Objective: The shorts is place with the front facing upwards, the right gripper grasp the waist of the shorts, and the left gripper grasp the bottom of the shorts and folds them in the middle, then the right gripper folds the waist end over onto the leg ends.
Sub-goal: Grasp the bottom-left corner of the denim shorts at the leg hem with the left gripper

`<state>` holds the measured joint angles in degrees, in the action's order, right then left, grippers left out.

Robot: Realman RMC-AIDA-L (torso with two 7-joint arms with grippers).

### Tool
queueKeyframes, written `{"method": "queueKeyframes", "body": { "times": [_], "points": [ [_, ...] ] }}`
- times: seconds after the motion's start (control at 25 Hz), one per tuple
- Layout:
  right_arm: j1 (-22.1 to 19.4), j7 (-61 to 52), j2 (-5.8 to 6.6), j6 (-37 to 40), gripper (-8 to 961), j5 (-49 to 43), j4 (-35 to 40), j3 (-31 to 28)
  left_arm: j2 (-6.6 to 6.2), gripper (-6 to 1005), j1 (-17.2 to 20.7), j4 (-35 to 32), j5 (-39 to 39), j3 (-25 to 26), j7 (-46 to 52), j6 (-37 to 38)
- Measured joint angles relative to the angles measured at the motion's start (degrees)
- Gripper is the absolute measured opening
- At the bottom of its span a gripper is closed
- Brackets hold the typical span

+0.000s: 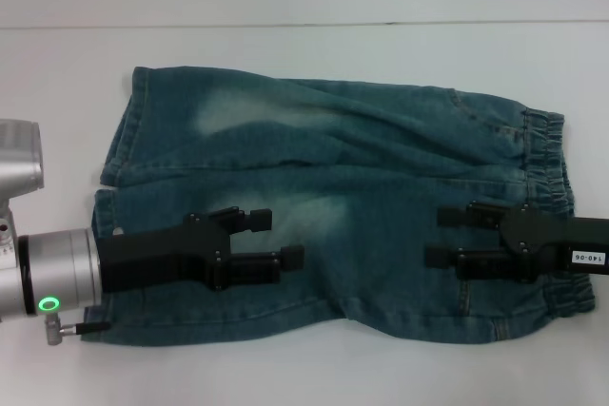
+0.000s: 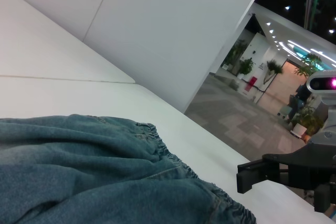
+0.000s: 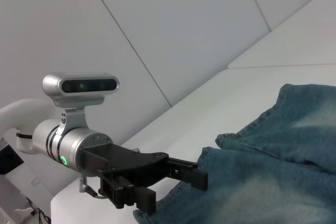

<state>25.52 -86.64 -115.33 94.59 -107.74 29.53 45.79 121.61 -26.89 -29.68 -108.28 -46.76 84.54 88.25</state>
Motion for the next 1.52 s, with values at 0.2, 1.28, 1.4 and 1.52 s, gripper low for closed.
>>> {"method": "queueKeyframes", "body": {
  "times": [0.2, 1.28, 1.4, 1.52],
  "points": [
    [-0.1, 0.1, -0.12, 0.0, 947, 0.0, 0.0, 0.0, 0.03, 917, 0.0, 0.1, 0.0, 0.0, 0.0, 0.0],
    [-0.3, -0.2, 0.26, 0.4, 946, 0.1, 0.1, -0.8, -1.35, 917, 18.2, -23.5, -15.1, 14.8, 14.2, 9.2],
    [-0.4, -0.2, 0.28, 0.4, 946, 0.1, 0.1, -0.8, -0.96, 916, 17.5, -23.6, -17.8, 14.5, 14.2, 8.1],
    [-0.5, -0.2, 0.28, 0.4, 947, 0.1, 0.1, -0.8, -0.59, 916, 16.9, -24.0, -19.2, 14.4, 14.2, 8.0]
  ]
}}
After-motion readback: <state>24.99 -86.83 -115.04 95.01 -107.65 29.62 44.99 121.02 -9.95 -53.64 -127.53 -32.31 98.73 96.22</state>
